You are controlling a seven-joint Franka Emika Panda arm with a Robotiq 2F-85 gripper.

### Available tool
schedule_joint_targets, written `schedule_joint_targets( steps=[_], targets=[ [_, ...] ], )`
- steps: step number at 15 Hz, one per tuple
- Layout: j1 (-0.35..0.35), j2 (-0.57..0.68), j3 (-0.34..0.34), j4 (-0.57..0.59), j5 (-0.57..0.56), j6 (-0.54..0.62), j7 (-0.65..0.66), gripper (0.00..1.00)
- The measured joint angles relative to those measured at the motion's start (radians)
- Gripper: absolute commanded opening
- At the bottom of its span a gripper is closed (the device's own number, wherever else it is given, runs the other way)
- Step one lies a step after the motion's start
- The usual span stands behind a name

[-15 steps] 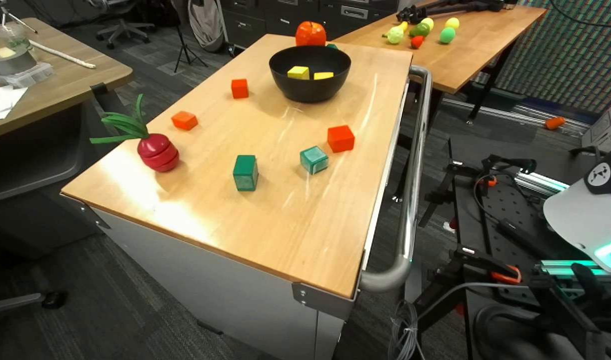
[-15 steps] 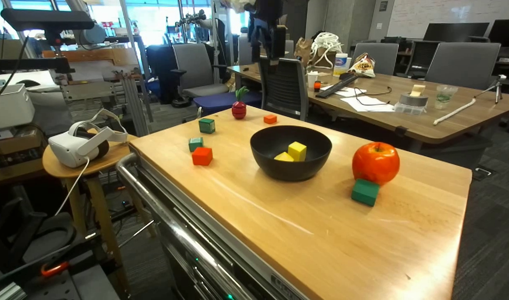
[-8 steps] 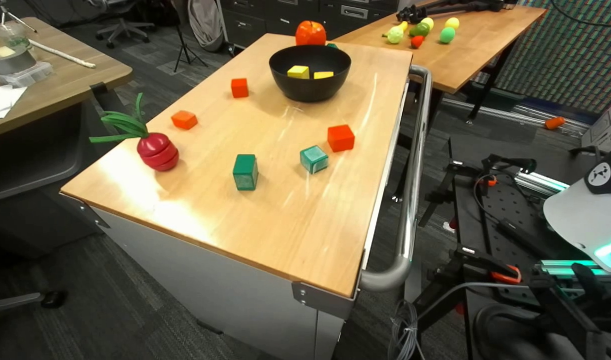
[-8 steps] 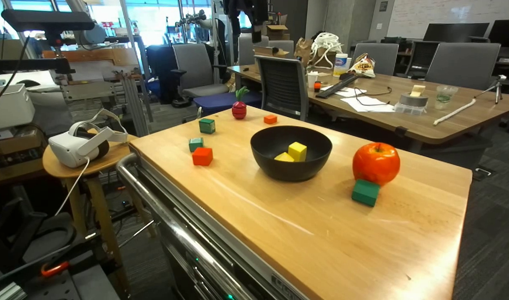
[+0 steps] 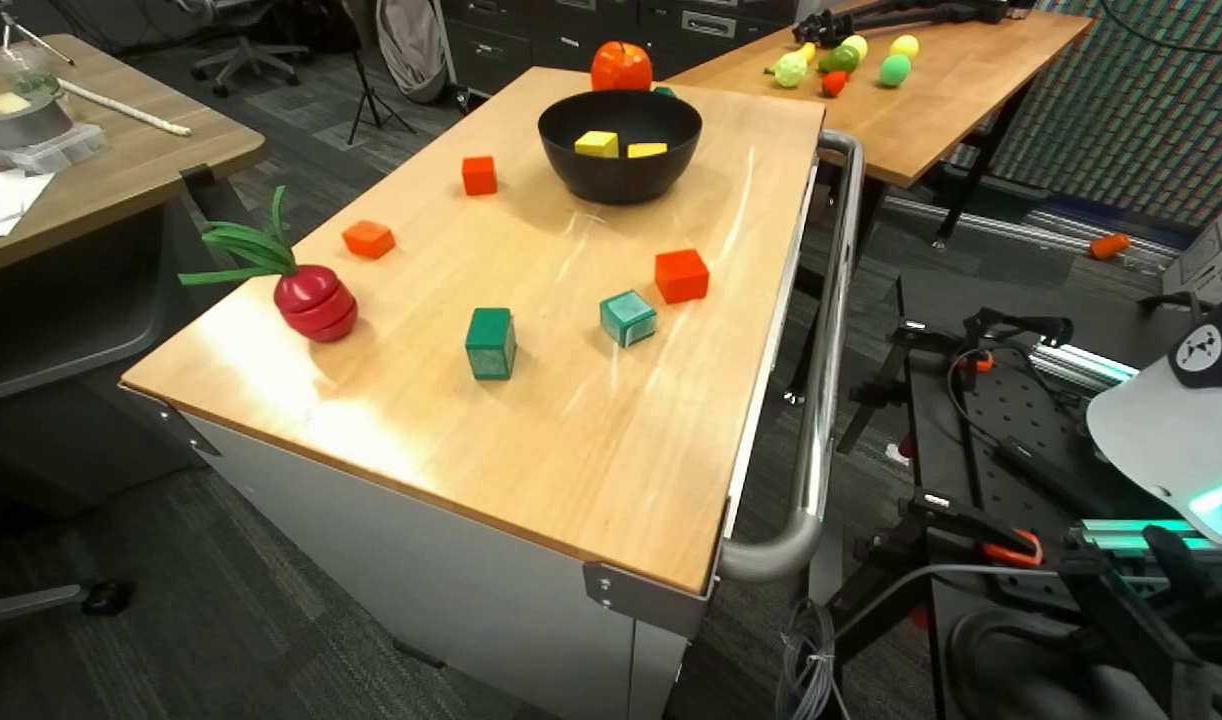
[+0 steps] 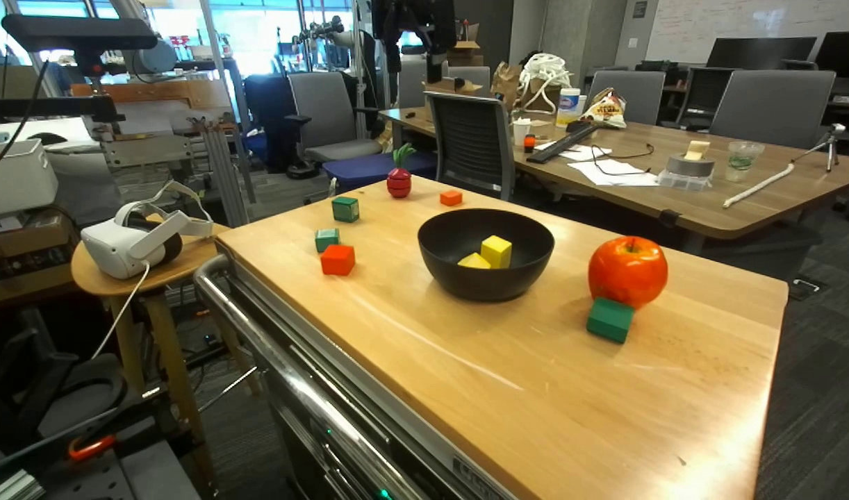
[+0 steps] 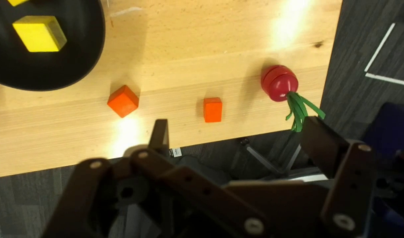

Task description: Put all the blocks and the beetroot in the bowl then move the apple to the left

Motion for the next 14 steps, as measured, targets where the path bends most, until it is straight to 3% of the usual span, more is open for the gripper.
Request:
schedule_joint_targets(
  steps=[7,14],
  targets=[
    [-0.027,0.277,-0.032,0.199,-0.106,-0.028,-0.084,1.0],
    [-0.061,0.504,-0.075,0.374,-0.111,0.017,-0.081,1.0]
  ],
)
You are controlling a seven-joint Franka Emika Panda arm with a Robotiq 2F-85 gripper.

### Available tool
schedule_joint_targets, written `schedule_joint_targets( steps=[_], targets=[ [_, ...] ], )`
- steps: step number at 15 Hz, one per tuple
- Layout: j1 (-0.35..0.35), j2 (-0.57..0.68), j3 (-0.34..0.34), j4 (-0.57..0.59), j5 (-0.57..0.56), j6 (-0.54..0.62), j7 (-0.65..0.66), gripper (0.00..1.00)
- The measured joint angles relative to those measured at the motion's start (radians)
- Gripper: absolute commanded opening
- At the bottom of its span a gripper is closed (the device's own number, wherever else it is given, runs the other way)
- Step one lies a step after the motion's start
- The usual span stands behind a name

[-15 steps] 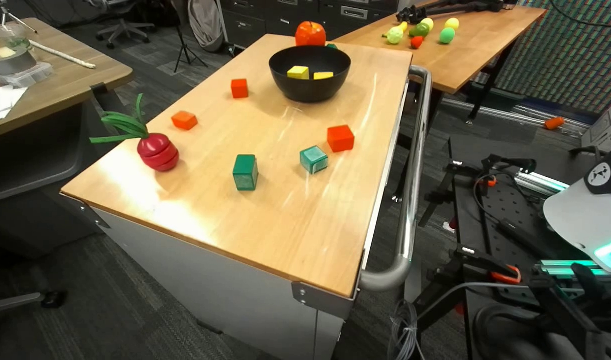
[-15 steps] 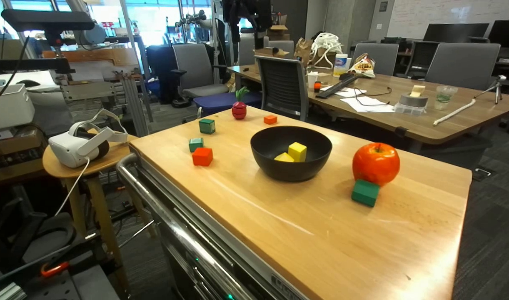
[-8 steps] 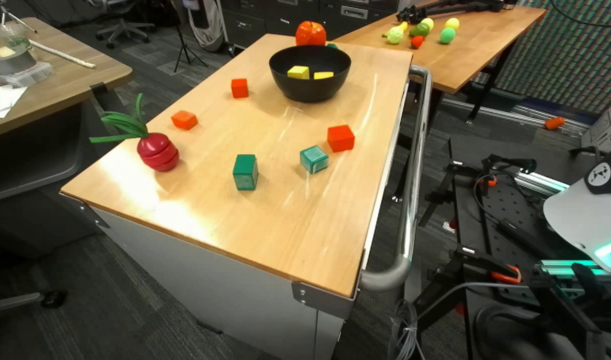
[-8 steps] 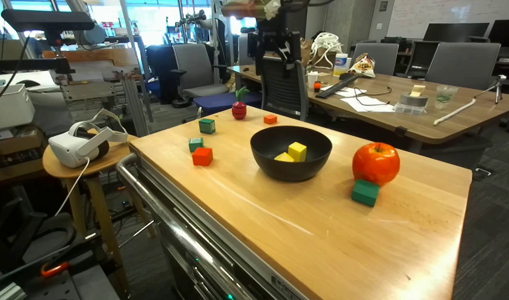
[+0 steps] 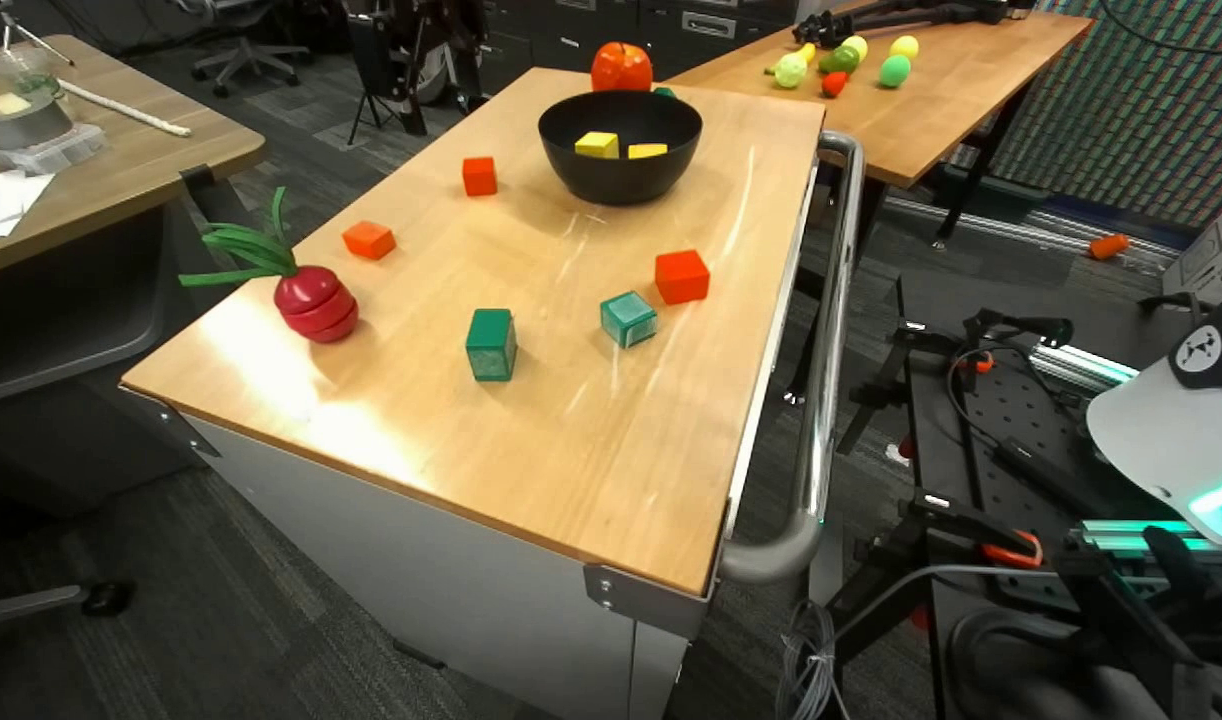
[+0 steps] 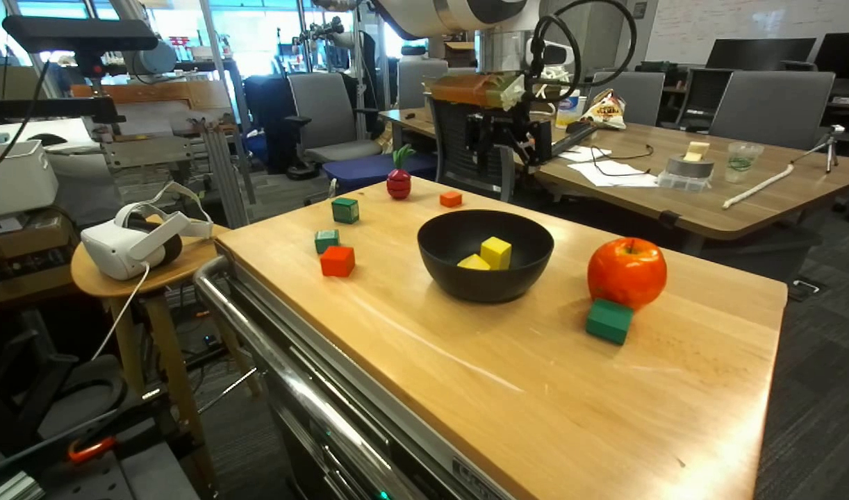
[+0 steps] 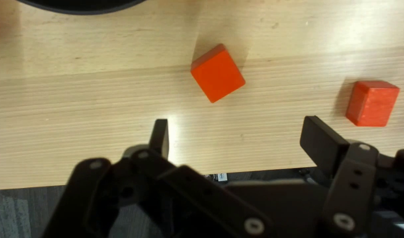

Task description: Put all the blocks and the beetroot in the bowl then move the apple to the left

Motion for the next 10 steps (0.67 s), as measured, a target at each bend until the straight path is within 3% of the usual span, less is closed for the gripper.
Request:
schedule_joint_targets(
  steps=[10],
  targets=[
    [-0.019,0.079,-0.008,0.053,0.002,-0.024,0.002,1.0]
  ],
)
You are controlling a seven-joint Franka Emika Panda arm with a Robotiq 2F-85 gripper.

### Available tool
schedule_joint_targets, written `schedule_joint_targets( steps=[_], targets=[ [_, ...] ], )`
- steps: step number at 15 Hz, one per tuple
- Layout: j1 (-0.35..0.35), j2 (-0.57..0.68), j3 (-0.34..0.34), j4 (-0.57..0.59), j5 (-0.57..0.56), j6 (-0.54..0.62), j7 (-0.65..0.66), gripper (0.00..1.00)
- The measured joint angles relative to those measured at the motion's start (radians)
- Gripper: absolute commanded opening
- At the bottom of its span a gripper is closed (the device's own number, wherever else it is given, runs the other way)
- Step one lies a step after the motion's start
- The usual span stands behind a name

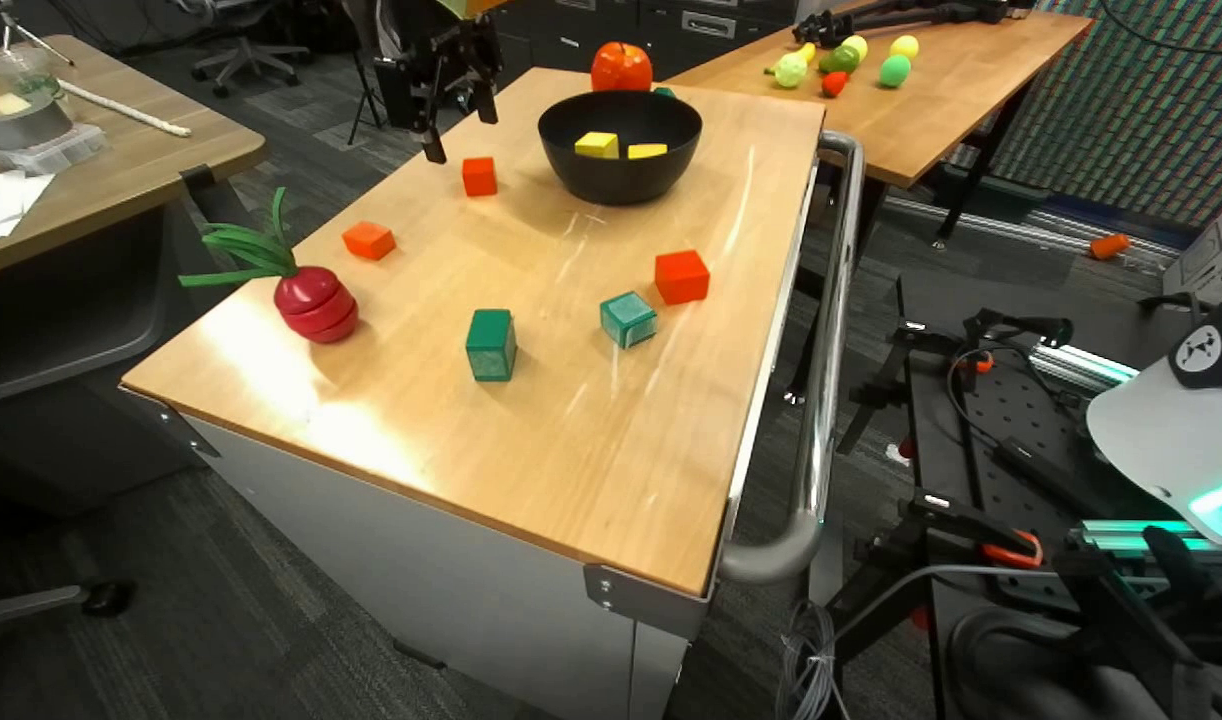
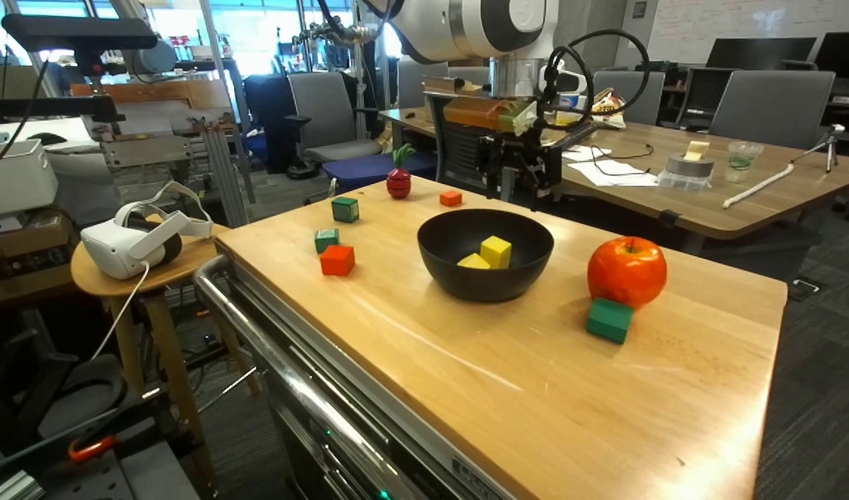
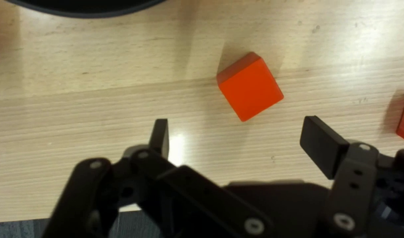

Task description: Put all the blocks and the beetroot in the bowl then move the apple to the left

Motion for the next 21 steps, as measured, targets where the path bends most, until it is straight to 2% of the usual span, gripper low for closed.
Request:
schedule_joint_targets(
  steps=[3,4,9,12,17,21],
  targets=[
    [0.0,0.013,0.004,0.0,0.001,-0.013,0.0,0.98],
    [0.0,0.018,0.004,0.001,0.002,-0.016,0.0,0.87],
    [0.0,0.042,0.004,0.004,0.003,-0.021,0.001,0.47],
    [0.0,0.044,0.007,0.011,0.005,-0.038,0.002,0.25],
    [0.01,0.024,0.013,0.044,0.005,-0.099,0.001,0.25],
    [0.021,-0.106,0.01,0.038,-0.008,-0.113,0.002,0.25]
  ],
)
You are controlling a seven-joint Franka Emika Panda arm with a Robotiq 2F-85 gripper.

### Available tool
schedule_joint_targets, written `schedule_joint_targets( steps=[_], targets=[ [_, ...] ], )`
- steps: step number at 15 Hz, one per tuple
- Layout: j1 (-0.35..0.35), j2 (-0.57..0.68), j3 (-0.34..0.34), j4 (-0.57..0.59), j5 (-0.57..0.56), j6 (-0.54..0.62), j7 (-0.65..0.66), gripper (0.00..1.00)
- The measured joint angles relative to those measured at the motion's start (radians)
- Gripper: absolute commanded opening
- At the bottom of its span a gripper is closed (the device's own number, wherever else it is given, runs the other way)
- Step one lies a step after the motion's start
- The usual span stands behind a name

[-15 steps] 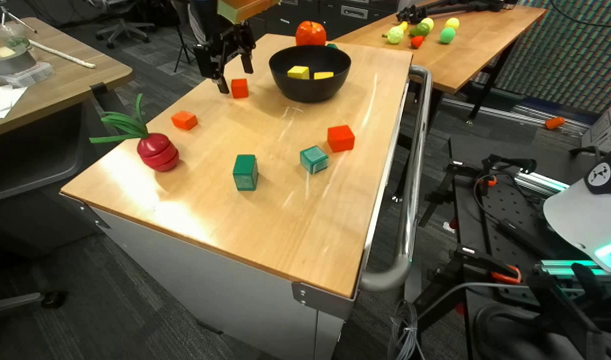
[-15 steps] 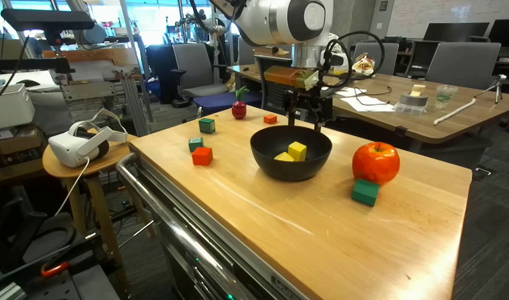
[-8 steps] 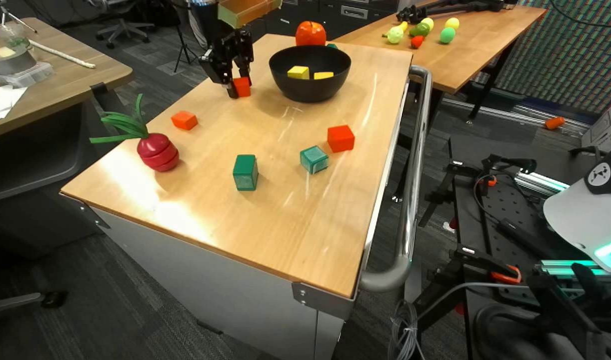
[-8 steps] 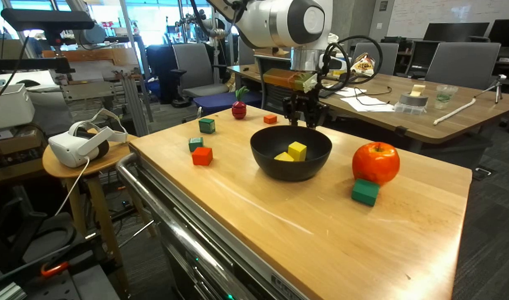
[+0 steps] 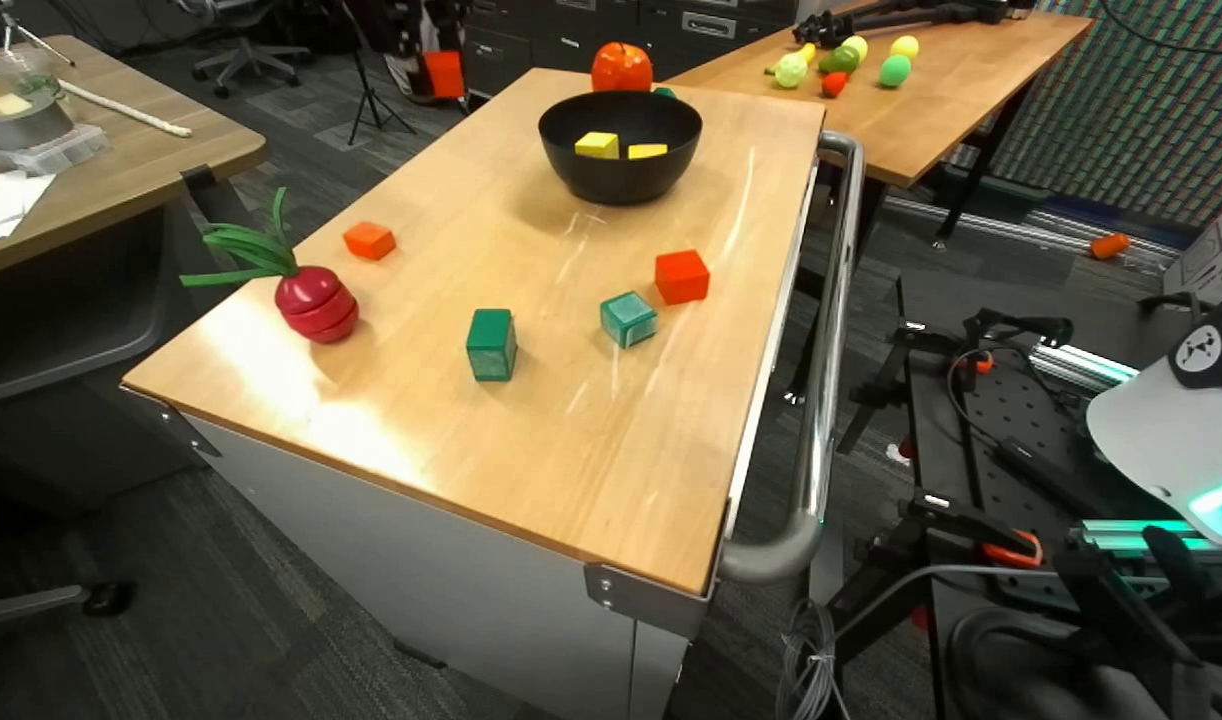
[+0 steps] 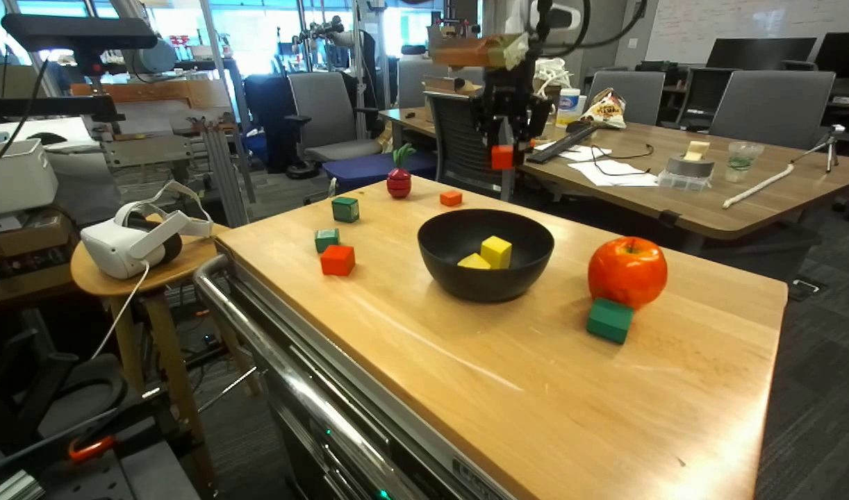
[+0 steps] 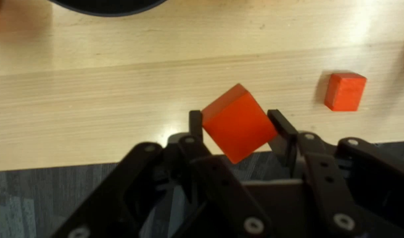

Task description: Put all the blocks and the beetroot in the bowl then move the apple to the left

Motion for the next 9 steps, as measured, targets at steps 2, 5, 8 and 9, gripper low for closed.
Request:
schedule_joint_targets(
  steps=[2,5,8,9],
  targets=[
    [-0.002,-0.088,-0.014,-0.033,0.0,-0.025,0.026,0.25],
    [-0.025,-0.225,-0.036,-0.145,0.024,-0.135,0.088,0.25],
    [-0.057,-0.298,-0.049,-0.284,0.087,-0.169,0.154,0.25],
    [-0.065,-0.306,-0.053,-0.32,0.111,-0.156,0.183,0.25]
  ],
)
